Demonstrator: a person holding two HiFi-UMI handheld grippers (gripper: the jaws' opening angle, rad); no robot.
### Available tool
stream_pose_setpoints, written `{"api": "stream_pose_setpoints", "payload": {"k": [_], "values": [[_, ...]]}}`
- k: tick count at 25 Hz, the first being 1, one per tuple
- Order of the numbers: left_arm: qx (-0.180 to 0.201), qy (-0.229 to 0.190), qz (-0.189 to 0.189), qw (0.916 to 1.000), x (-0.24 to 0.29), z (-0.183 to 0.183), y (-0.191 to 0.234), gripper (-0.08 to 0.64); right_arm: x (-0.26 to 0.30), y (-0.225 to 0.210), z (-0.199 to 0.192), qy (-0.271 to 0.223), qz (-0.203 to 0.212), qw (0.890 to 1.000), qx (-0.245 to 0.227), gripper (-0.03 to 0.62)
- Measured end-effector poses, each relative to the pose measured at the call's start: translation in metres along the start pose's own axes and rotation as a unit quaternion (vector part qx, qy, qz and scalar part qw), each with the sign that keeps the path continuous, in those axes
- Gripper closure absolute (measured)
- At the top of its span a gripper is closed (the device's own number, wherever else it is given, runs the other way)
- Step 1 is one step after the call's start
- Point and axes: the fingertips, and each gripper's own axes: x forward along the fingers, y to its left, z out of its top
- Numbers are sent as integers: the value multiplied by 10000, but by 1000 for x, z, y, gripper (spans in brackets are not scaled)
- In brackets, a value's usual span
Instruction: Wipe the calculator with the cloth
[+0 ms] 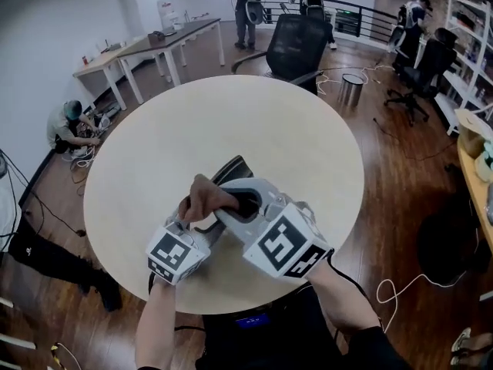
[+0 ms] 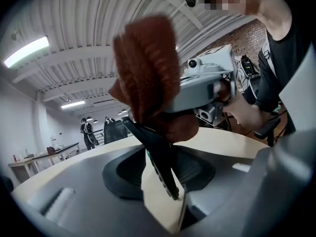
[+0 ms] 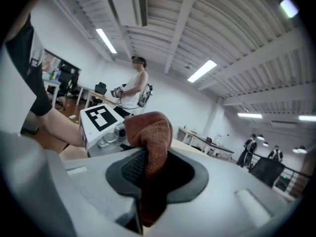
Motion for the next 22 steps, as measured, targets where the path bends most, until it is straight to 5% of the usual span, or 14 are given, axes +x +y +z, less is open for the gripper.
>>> {"api": "stream_pose_setpoints", "payload": {"k": [3, 7, 13, 15, 19, 22], "values": [[143, 10, 4, 9999, 4, 1, -2, 405, 7, 2, -4, 81, 69, 9998, -163, 509], [118, 25, -31, 9999, 2, 2, -4, 408, -3, -47, -32, -84, -262, 9965, 794, 509], [-12, -17, 71, 10000, -3, -2, 1, 408, -29, -132, -132, 967, -1448, 9649, 1968, 509], [-166, -1, 169, 9997, -11, -5, 9, 411, -34, -115, -125, 898, -1267, 9663, 2052, 509], [-264, 154, 768, 9966, -22, -10, 33, 413, -15, -54, -94, 833, -223, 9821, 1675, 509], [618, 839, 1337, 9855, -25, -6, 35, 417, -1, -26, -87, 757, 431, 9816, 1699, 509]]}}
